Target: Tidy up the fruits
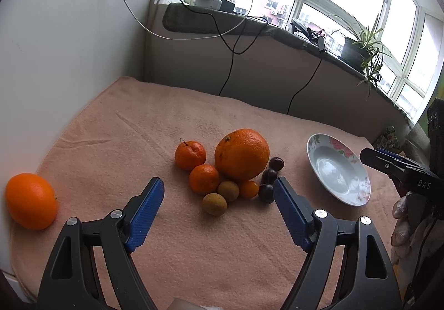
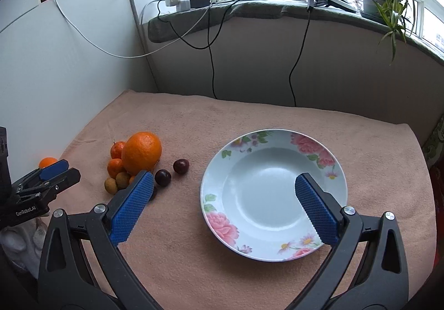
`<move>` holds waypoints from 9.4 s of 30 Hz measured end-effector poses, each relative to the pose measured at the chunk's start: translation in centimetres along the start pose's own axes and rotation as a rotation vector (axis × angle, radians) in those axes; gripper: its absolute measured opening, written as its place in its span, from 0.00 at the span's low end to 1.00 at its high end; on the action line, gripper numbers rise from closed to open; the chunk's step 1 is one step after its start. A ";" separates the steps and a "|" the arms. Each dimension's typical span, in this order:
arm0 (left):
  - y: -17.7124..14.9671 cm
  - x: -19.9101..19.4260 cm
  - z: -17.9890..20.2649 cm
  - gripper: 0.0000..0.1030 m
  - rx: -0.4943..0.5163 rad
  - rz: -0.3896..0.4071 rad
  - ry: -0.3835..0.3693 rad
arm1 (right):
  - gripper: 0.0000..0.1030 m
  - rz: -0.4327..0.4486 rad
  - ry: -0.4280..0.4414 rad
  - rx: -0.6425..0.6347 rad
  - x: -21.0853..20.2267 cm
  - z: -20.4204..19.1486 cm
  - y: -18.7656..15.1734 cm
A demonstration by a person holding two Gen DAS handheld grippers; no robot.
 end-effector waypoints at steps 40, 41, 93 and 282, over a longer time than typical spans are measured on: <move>0.1 7.0 1.4 0.57 -0.120 -0.125 -0.157 | 0.85 -0.444 0.377 0.025 15.5 -9.8 -0.2; 0.1 7.1 1.4 0.57 -0.120 -0.127 -0.157 | 0.85 -0.450 0.380 0.027 15.6 -9.8 -0.4; 0.4 8.8 4.3 0.64 0.002 -0.109 -0.136 | 0.63 -0.461 0.433 0.200 13.0 -6.4 0.1; -1.3 6.6 10.9 0.25 0.050 -0.107 -0.317 | 0.28 -0.082 0.074 -0.022 3.1 0.4 -2.8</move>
Point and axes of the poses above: each gripper's, at about its wrist camera, not at the fingertips, and x roughly the way its jaws point, z to its right, y to its top, the point moved 7 cm from there along x, roughly the way its jaws point, and after that the axes turned 13 degrees about z, right-handed, at the moved point
